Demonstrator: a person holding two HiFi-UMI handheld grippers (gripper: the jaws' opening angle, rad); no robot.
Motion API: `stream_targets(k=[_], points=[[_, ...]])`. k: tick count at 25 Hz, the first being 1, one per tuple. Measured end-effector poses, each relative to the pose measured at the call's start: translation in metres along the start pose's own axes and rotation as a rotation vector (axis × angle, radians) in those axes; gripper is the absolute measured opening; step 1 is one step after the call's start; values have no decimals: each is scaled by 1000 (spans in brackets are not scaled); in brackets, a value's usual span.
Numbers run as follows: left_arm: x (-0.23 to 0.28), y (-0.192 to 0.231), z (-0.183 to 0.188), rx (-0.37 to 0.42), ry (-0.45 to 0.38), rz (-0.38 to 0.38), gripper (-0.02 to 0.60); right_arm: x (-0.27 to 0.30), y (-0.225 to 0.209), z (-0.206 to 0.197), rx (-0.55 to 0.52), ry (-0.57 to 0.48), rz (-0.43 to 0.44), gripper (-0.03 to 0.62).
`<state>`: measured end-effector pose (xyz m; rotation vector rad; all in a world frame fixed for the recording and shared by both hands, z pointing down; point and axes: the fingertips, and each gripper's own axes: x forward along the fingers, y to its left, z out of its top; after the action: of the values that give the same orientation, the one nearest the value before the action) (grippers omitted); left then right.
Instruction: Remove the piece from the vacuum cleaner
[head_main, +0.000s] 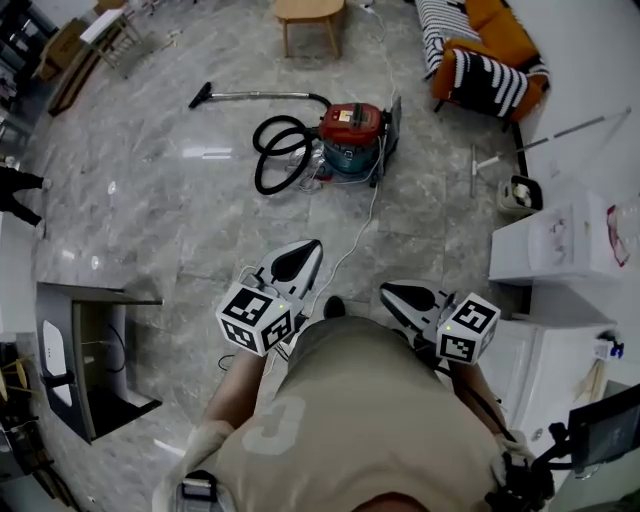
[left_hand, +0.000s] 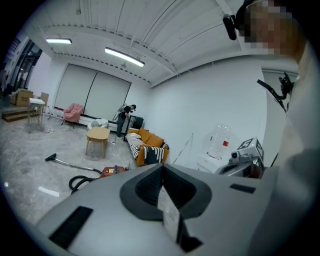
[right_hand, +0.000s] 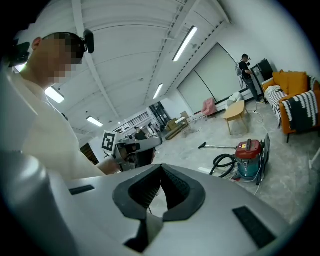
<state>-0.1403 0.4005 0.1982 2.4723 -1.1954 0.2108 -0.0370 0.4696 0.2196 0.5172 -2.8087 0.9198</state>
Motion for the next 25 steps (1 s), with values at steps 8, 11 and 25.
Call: stream_targets(k=[8,11,25], points=[[14,57,6,10,24,-43,-5,44,-32,26,47,24,-82,3],[29,62,4,-1,44,-59,-5,50,-48,33,72,29,-93,3],[131,73,37,52,120,98,-5,27,-164,115,189,-114,44,3]])
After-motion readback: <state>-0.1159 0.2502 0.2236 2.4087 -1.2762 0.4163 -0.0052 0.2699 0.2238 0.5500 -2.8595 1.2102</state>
